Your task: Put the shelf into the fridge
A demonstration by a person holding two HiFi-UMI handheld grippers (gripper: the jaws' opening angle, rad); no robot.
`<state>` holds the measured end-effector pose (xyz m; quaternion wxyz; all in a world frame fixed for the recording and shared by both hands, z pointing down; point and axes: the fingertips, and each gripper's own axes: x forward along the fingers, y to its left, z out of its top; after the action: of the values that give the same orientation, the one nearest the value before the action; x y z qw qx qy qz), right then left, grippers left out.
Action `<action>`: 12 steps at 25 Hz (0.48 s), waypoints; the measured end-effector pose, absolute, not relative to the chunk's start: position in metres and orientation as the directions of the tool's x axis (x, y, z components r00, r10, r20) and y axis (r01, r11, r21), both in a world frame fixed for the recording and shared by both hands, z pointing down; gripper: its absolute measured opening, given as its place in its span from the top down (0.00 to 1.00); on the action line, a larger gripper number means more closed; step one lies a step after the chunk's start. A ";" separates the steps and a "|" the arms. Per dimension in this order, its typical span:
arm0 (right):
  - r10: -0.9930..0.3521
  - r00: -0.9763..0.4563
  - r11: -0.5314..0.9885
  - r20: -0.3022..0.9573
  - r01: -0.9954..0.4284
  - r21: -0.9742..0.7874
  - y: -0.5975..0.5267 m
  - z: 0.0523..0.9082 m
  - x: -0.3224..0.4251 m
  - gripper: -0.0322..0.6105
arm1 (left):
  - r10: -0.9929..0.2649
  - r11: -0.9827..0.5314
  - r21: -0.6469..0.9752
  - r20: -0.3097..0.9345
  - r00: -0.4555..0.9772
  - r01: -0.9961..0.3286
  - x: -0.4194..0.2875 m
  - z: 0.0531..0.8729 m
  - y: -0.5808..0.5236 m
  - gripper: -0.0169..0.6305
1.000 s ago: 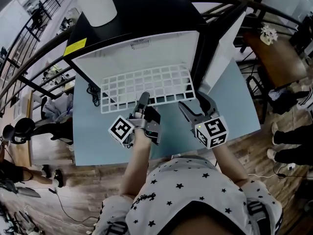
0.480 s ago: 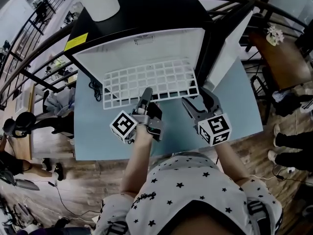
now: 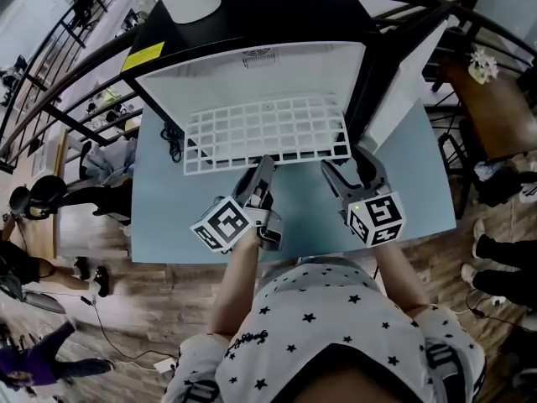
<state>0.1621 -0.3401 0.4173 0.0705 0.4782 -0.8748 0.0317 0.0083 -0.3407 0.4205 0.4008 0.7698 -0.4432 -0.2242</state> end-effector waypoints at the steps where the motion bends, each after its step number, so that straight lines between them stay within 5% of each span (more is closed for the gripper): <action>1: -0.833 -0.532 0.540 0.153 -0.842 0.012 -0.340 0.417 0.162 0.55 | -0.864 -0.294 0.792 0.020 0.504 -0.535 0.008 0.421 -0.337 0.79; 7: -0.838 -0.525 0.532 0.151 -0.846 0.010 -0.340 0.417 0.162 0.55 | -0.897 -0.286 0.553 0.134 0.422 -0.783 -0.004 0.429 -0.314 0.80; 12: -0.841 -0.521 0.528 0.147 -0.849 0.010 -0.339 0.418 0.164 0.55 | -0.931 -0.235 0.379 0.177 0.320 -0.895 -0.018 0.431 -0.307 0.91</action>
<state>0.1637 -0.3392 0.4175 0.0671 0.4849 -0.8714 0.0315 -0.0181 -0.3068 0.4312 0.2098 0.7848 -0.5816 -0.0428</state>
